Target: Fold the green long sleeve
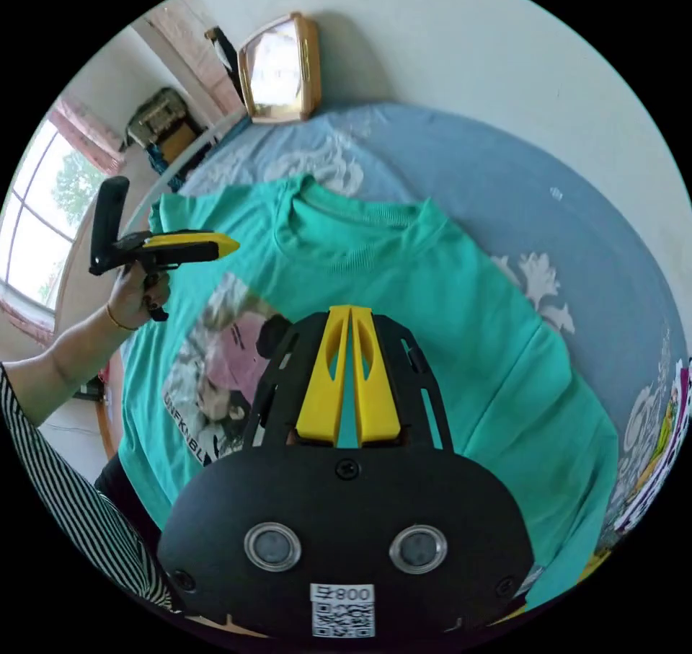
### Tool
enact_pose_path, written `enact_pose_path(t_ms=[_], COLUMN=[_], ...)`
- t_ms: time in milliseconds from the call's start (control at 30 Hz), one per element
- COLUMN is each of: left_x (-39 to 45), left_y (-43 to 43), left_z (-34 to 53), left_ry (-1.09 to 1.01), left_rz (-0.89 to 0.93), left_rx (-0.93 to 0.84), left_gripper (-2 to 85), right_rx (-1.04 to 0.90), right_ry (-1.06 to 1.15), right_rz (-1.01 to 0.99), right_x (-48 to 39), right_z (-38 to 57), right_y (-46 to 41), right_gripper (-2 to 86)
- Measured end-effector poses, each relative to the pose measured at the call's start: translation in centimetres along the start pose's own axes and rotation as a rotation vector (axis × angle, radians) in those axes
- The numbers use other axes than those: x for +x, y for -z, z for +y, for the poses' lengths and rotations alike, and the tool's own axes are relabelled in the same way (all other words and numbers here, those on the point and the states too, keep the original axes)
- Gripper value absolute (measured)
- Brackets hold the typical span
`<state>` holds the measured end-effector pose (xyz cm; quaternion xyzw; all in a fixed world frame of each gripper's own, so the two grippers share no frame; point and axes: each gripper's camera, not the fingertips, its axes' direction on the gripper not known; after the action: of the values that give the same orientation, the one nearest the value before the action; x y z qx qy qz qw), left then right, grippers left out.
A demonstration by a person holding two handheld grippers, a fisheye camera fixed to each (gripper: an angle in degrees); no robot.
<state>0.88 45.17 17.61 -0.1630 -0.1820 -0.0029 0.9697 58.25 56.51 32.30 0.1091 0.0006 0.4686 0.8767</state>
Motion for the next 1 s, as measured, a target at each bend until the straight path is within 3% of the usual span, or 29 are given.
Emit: enact_pose_path(t_ms=[67,133,233,400,467,567,800,1000], left_x=[0.7,1.2,5.2,15.8,18.9,24.1,36.2,40.8], left_y=[-2.9,-3.0,-2.6,-8.3,-11.3,-16.2,-25.6,-30.2], left_z=[1.9,3.3,4.7,6.5,7.1,7.9,10.1,12.1], left_ry=[0.040,0.104,0.029,-0.203,-0.233,-0.279,-0.363,-0.376], left_rz=[-0.030,0.043,0.234,0.350,0.398,0.493,0.636,0.655], left_rx=[-0.129,-0.054,0.068,-0.103,-0.173,-0.253,-0.353,-0.406], left_gripper=[0.5,0.7,1.7,6.5,7.7,8.4,8.8,8.8], right_rx=[0.008,0.006,0.162,0.265,0.247,0.280,0.335,0.346], right_ry=[-0.037,-0.082,-0.156,-0.382,-0.565,-0.749,-0.906,-0.973], right_rz=[0.017,-0.041,-0.072,0.140,0.334,0.422,0.275,0.153], right_x=[-0.2,0.0,0.2,4.0,7.5,12.0,19.1,22.1], right_z=[2.6,4.2,9.9,24.2,31.8,40.2,49.4,54.0], right_y=[0.1,1.6,6.4,14.2,18.4,24.0,26.8,24.6], right_gripper=[0.2,0.3,0.5,2.2,3.6,5.7,8.2,4.9])
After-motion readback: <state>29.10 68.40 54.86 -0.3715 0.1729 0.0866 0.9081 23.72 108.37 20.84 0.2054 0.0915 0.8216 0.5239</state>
